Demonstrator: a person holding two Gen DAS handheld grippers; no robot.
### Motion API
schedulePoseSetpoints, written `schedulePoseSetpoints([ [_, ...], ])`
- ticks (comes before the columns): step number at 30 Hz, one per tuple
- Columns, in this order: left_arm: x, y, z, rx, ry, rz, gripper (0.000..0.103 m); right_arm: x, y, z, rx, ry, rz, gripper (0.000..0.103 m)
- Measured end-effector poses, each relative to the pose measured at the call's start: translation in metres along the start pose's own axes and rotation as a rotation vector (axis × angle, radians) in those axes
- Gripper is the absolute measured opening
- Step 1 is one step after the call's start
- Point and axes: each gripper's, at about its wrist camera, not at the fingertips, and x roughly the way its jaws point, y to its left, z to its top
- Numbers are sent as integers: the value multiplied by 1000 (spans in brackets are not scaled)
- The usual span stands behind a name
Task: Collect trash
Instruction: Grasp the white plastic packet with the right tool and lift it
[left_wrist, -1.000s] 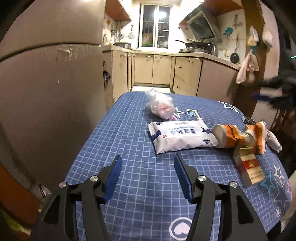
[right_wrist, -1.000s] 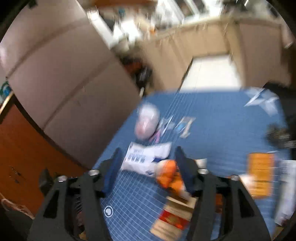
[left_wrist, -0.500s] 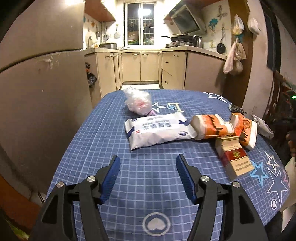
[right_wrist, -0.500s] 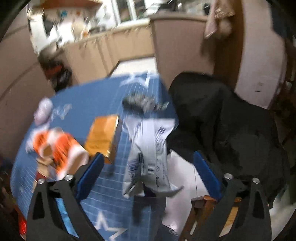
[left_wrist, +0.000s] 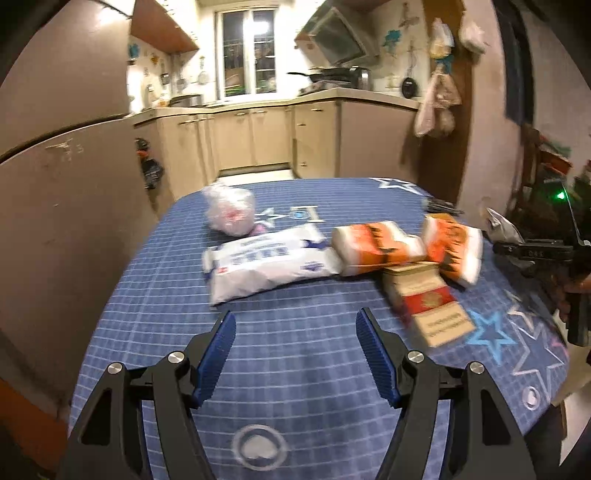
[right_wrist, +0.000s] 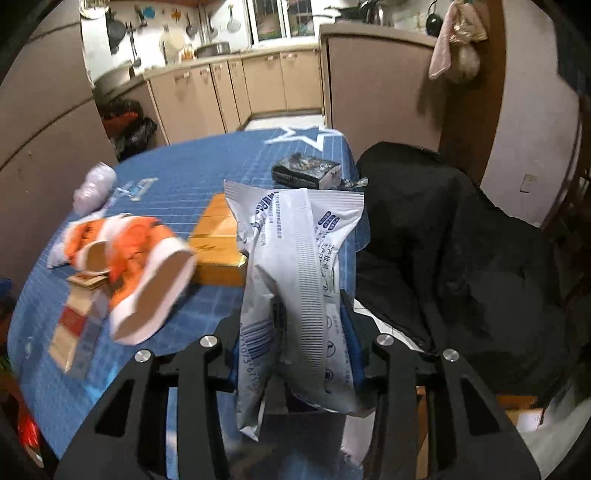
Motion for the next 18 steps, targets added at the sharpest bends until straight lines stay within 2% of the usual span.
schedulePoseSetpoints([
  [3,0,-21,-1,-1,17,-100,73,-25,8,-18,26,-33,16,40],
  [9,20,-67,8,-39,71,-209,79,-67,33,-69,85,-51,69,40],
  [13,41,-98,11,-38,111,-223,79,-84,36,-87,106,-55,60,40],
  [15,50,-110,14,-31,120,-206,79,-92,34,-92,109,-61,42,40],
  [18,71,-124,14,-9,135,-133,79,-102,28,-98,120,-76,25,40],
])
